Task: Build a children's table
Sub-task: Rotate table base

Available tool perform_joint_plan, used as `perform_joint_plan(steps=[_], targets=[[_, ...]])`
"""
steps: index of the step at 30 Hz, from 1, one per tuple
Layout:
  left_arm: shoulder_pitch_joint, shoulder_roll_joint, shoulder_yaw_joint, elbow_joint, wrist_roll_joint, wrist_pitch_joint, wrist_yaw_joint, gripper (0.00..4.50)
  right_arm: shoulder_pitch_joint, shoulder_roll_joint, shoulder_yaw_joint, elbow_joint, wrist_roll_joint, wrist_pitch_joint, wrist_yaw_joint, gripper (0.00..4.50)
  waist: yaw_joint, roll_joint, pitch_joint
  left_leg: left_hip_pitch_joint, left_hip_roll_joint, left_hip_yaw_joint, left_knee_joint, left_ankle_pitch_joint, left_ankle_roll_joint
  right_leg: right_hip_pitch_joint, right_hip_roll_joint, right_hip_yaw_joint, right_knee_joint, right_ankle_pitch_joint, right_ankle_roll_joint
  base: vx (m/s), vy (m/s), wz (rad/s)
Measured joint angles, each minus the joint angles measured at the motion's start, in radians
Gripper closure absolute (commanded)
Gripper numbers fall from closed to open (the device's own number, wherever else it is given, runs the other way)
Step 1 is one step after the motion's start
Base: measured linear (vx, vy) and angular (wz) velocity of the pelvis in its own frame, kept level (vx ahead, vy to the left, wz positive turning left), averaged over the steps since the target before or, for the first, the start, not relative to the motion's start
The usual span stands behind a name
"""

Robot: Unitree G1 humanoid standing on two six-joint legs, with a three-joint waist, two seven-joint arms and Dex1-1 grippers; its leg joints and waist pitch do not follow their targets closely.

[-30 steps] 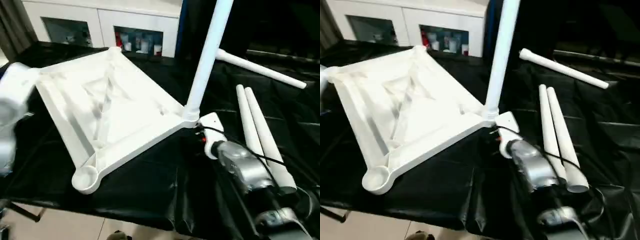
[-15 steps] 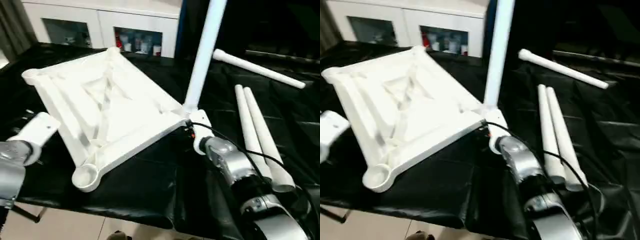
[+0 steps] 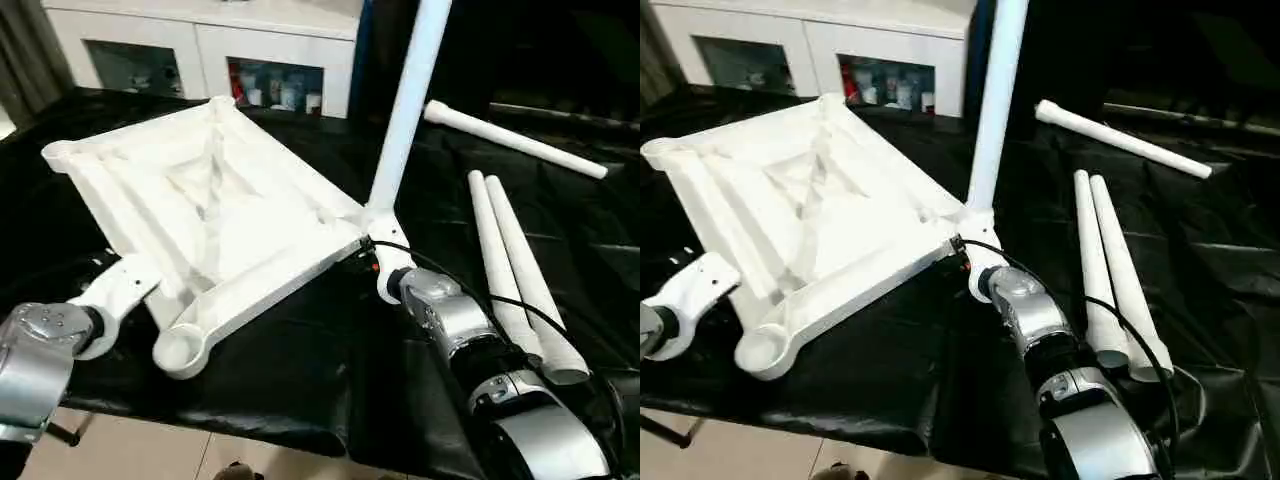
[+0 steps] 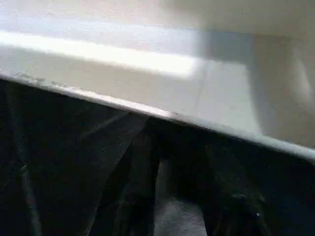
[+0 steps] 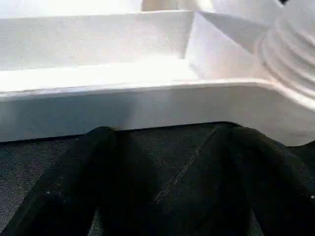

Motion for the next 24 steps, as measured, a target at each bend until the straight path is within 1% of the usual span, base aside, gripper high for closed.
perform_joint_plan(steps=[3, 5, 7, 9, 11, 15, 17, 19, 21, 22, 23, 24], targets=[[-0.001, -0.041, -0.015, -0.034, -0.022, 0.007, -0.001, 3.19, -0.01, 0.007, 0.002, 0.019, -0.016, -0.021, 0.01, 0.44, 0.003, -0.001, -0.001, -0.001, 0.0, 0.0, 0.001, 0.0, 0.0, 0.0, 0.0, 0.0, 0.0, 0.0, 0.0, 0.0, 0.0, 0.0], [-0.007, -0.059, -0.03, -0.046, -0.039, 0.006, -0.002, 3.19, -0.021, 0.009, 0.004, 0.025, -0.018, -0.027, 0.018, 0.44, 0.001, -0.003, -0.001, -0.001, 0.0, 0.0, 0.001, 0.0, 0.0, 0.0, 0.0, 0.0, 0.0, 0.0, 0.0, 0.0, 0.0, 0.0], [-0.032, -0.101, -0.049, -0.044, -0.048, 0.006, -0.003, 3.19, -0.026, 0.008, 0.011, 0.027, -0.022, -0.042, 0.021, 0.44, 0.003, -0.004, 0.0, -0.001, 0.0, 0.0, 0.001, 0.0, 0.0, 0.0, 0.0, 0.0, 0.0, 0.0, 0.0, 0.0, 0.0, 0.0], [-0.055, -0.137, -0.076, -0.039, -0.059, -0.014, -0.003, 3.19, -0.026, 0.006, 0.02, 0.026, -0.029, -0.049, 0.022, 0.44, 0.002, -0.006, 0.0, -0.001, 0.0, 0.0, 0.001, 0.0, 0.0, 0.0, 0.0, 0.0, 0.001, 0.0, 0.0, 0.0, 0.0, 0.0], [-0.085, -0.157, -0.101, -0.018, -0.057, -0.039, 0.001, 3.19, -0.025, 0.002, 0.023, 0.018, -0.033, -0.051, 0.021, 0.44, 0.0, -0.007, 0.0, -0.001, 0.0, 0.0, 0.002, 0.0, 0.0, 0.0, 0.0, 0.0, 0.001, 0.0, 0.0, 0.0, 0.0, 0.0], [-0.167, -0.23, -0.157, 0.058, -0.044, -0.096, 0.028, 3.19, -0.016, -0.039, 0.018, -0.081, -0.038, -0.028, 0.011, 0.44, 0.003, -0.009, 0.001, -0.002, 0.0, 0.0, 0.002, 0.0, 0.0, -0.001, 0.0, 0.0, 0.001, 0.0, 0.0, 0.0, 0.0, 0.0], [-0.206, -0.276, -0.177, 0.103, -0.037, -0.137, 0.046, 3.19, 0.001, -0.07, 0.005, -0.154, -0.041, 0.017, -0.012, 0.44, 0.009, -0.009, 0.001, -0.003, 0.0, 0.0, 0.002, 0.0, 0.0, 0.0, 0.0, 0.0, 0.0, 0.0, 0.001, 0.0, 0.0, 0.0], [-0.237, -0.33, -0.195, 0.148, -0.036, -0.205, 0.066, 3.19, 0.019, -0.108, -0.012, -0.229, -0.059, 0.108, -0.049, 0.44, 0.013, -0.009, 0.001, -0.004, 0.0, 0.0, 0.003, 0.0, 0.0, 0.0, 0.0, 0.0, 0.0, 0.0, 0.001, 0.0, 0.0, 0.0], [-0.251, -0.372, -0.213, 0.174, -0.038, -0.253, 0.075, 3.19, 0.022, -0.136, -0.029, -0.27, -0.067, 0.191, -0.071, 0.44, 0.012, -0.008, 0.001, -0.004, 0.0, 0.0, 0.003, 0.0, 0.0, -0.001, 0.0, 0.0, 0.0, 0.0, 0.001, 0.0, 0.0, 0.0], [-0.257, -0.395, -0.223, 0.189, -0.038, -0.281, 0.08, 3.19, 0.022, -0.15, -0.045, -0.295, -0.072, 0.233, -0.08, 0.44, 0.009, -0.008, 0.001, -0.004, 0.0, 0.0, 0.003, 0.0, 0.0, -0.001, 0.0, 0.0, 0.0, 0.0, 0.001, 0.0, 0.0, 0.0], [-0.258, -0.405, -0.228, 0.193, -0.04, -0.296, 0.082, 3.19, 0.022, -0.156, -0.053, -0.31, -0.072, 0.253, -0.083, 0.44, 0.007, -0.008, 0.001, -0.003, 0.0, 0.0, 0.002, 0.0, 0.0, -0.001, 0.0, 0.0, 0.001, 0.0, 0.001, 0.0, 0.0, 0.0], [-0.261, -0.413, -0.232, 0.206, -0.042, -0.323, 0.086, 3.19, 0.022, -0.165, -0.063, -0.335, -0.072, 0.294, -0.093, 0.44, 0.0, -0.008, 0.001, -0.003, 0.0, 0.0, 0.002, 0.0, 0.0, -0.001, 0.0, 0.0, 0.002, 0.0, 0.001, 0.0, 0.0, 0.0]])
